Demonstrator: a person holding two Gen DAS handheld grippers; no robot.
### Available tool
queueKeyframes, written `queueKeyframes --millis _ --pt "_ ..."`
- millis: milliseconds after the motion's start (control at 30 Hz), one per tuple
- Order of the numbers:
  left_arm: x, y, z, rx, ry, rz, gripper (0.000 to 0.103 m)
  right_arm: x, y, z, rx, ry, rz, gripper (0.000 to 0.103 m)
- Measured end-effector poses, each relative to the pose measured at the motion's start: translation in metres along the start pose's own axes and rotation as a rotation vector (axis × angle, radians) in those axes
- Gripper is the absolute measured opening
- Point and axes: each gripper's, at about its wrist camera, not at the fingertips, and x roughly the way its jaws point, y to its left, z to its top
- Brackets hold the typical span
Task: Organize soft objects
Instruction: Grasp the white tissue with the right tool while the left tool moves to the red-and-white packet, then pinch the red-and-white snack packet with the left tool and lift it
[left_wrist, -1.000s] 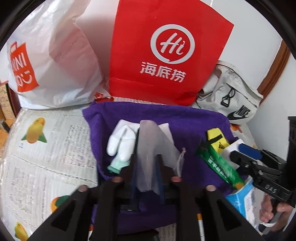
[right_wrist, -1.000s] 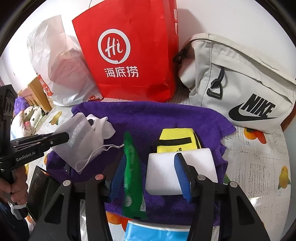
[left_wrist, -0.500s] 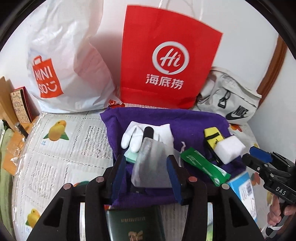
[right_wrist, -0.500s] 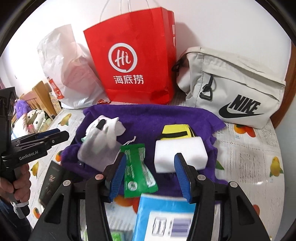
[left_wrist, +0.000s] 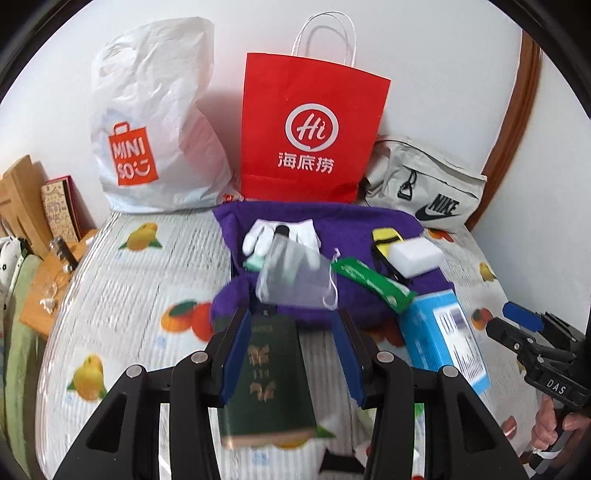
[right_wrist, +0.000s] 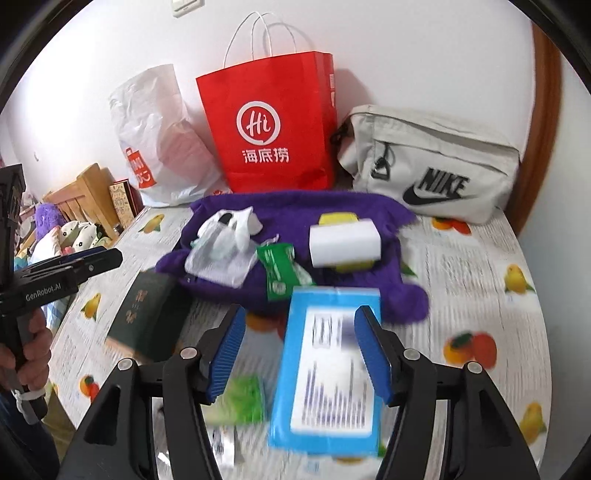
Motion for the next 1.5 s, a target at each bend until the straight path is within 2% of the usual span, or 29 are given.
queueKeyframes --millis 100,233,367,433,667,767,867,967,1233,1300,1367,1467,1500 --pt "-0.007 -0.005 -0.016 0.016 0.014 0.006 0.044 -0.012 -0.003 -0.021 0.01 0.003 -0.018 0.063" --pt "-0.019 -0.01 -0.037 0.015 0.01 -0.025 0.044 -0.025 -0.012 -0.052 0.045 0.016 -0.018 0.063" --pt "-0.028 -0.012 -0.057 0.007 0.021 -0.048 0.045 -0.03 -0.023 -0.089 0.066 0.045 -0.066 0.066" --pt "-0.03 -0.013 -0.066 0.005 0.024 -0.054 0.051 -0.027 -0.03 -0.107 0.074 0.063 -0.076 0.067" --pt "-0.03 -0.012 -0.091 0.01 0.032 -0.072 0.051 -0.007 -0.038 -0.155 0.11 0.121 -0.094 0.067" --pt "-0.024 -0.012 -0.101 0.013 0.049 -0.091 0.051 0.005 -0.036 -0.17 0.098 0.14 -0.106 0.056" --pt "-0.016 -0.015 -0.11 0.022 0.074 -0.108 0.051 0.007 -0.027 -0.175 0.044 0.097 -0.158 0.051" --pt "-0.007 -0.019 -0.118 0.038 0.098 -0.12 0.051 0.009 -0.022 -0.175 0.044 0.066 -0.147 0.024" --pt "0.018 -0.044 -0.134 0.118 0.15 -0.162 0.051 0.015 -0.01 -0.17 0.013 0.045 -0.111 0.023" --pt "0.026 -0.054 -0.136 0.149 0.178 -0.202 0.061 0.014 -0.012 -0.169 0.018 0.046 -0.097 0.023" --pt "0.03 -0.063 -0.137 0.178 0.179 -0.222 0.062 0.013 -0.016 -0.169 0.03 0.05 -0.076 0.023" --pt "0.036 -0.078 -0.139 0.237 0.179 -0.237 0.072 0.01 -0.02 -0.17 0.045 0.053 -0.056 0.023" --pt "0.04 -0.082 -0.14 0.256 0.18 -0.228 0.072 0.009 -0.021 -0.171 0.045 0.054 -0.054 0.023"
